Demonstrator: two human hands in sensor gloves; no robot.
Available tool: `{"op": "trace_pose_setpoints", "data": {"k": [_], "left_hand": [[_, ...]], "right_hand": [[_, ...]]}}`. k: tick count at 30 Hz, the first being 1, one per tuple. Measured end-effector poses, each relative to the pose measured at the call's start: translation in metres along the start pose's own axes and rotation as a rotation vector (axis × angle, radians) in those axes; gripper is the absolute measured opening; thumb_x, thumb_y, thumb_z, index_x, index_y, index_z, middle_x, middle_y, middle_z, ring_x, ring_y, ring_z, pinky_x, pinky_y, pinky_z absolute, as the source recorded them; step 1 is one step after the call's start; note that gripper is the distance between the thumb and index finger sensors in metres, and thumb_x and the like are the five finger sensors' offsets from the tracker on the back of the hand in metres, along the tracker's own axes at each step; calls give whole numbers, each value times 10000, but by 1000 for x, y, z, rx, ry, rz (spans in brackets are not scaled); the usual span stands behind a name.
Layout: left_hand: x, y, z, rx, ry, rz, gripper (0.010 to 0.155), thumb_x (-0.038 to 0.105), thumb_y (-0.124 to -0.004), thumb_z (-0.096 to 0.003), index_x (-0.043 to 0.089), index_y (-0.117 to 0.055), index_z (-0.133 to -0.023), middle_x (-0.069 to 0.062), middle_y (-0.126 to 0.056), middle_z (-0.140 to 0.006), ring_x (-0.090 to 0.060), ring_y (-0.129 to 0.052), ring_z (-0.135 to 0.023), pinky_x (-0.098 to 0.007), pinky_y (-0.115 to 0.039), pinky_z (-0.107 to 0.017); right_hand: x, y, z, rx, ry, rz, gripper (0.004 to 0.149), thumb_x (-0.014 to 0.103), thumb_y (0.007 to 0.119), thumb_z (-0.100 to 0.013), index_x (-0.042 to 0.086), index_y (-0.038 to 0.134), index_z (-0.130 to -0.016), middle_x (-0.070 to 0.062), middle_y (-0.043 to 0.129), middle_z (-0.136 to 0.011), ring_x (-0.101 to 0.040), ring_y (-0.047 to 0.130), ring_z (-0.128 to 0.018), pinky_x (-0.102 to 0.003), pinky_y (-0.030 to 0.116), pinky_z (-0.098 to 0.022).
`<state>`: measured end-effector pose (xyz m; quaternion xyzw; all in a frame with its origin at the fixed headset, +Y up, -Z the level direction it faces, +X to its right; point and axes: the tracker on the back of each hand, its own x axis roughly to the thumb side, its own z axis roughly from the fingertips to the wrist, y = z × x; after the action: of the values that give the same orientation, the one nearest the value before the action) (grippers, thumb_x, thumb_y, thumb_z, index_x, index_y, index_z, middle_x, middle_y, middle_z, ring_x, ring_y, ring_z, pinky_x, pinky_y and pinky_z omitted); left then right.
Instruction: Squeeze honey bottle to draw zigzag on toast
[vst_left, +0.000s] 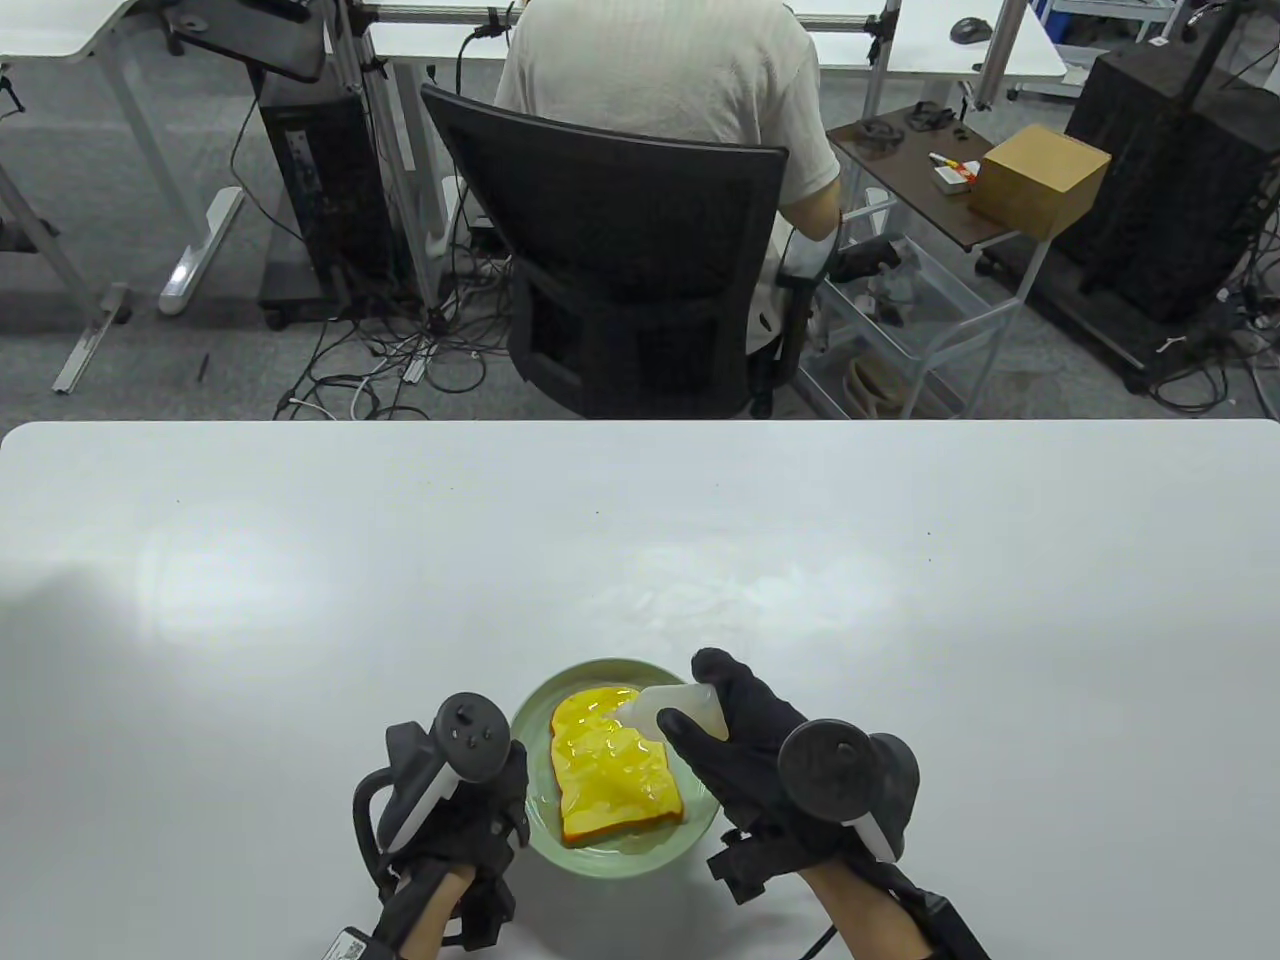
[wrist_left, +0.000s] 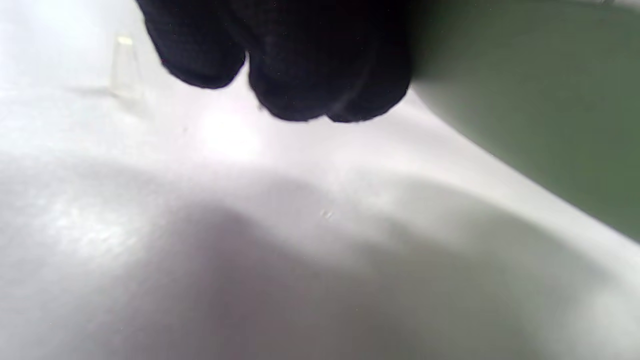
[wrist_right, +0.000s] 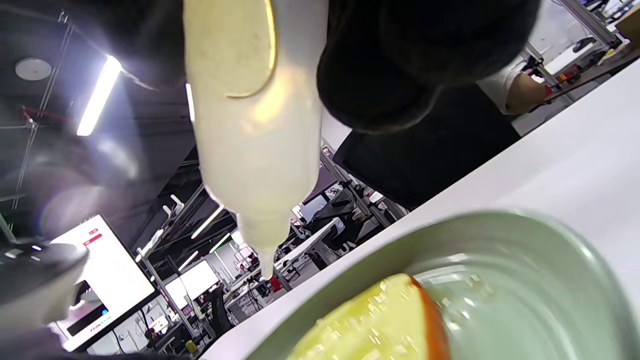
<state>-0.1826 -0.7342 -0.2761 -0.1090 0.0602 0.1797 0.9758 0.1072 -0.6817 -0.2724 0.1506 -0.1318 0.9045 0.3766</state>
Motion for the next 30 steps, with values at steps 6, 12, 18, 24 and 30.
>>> {"op": "trace_pose_setpoints", "data": {"k": [6, 12, 18, 24, 30], "left_hand": [[10, 0, 16, 85, -49, -68, 489, 434, -694, -539, 120, -853, -879, 31, -952, -639, -84, -990, -344, -480, -815, -566], [24, -6, 16, 102, -95, -76, 489, 436, -693, -535, 123, -854, -874, 34, -953, -635, -81, -990, -339, -476, -819, -562], [26, -8, 15, 87, -114, -48, 491, 435, -692, -535, 120, -855, -874, 32, -953, -634, -82, -990, -338, -478, -818, -562], [23, -4, 12, 93, -103, -26, 491, 435, -692, -534, 120, -855, -873, 31, -953, -633, -82, -991, -337, -477, -819, -561], [27, 1, 5, 99, -109, -7, 492, 435, -695, -535, 117, -857, -873, 27, -955, -633, -85, -993, -337, -477, -819, -560]], "right_hand": [[9, 8, 4, -5, -35, 94, 699, 556, 786, -506, 56, 713, -989, -229, 939, -736, -282, 1006, -399, -386, 896, -234], [9, 15, 6, 4, -42, 150, 706, 552, 784, -501, 56, 701, -997, -235, 932, -750, -279, 1006, -403, -382, 896, -237], [-1, 13, 2, -4, 10, 152, 699, 544, 789, -500, 60, 706, -998, -243, 931, -749, -286, 1002, -402, -388, 891, -238], [-9, 1, -2, -49, 60, 205, 694, 538, 793, -503, 60, 711, -999, -248, 928, -749, -289, 997, -402, -389, 886, -239], [-12, -4, -3, -75, 78, 214, 692, 534, 794, -503, 59, 710, -1000, -253, 927, -749, -290, 995, -402, -391, 883, -239]]}}
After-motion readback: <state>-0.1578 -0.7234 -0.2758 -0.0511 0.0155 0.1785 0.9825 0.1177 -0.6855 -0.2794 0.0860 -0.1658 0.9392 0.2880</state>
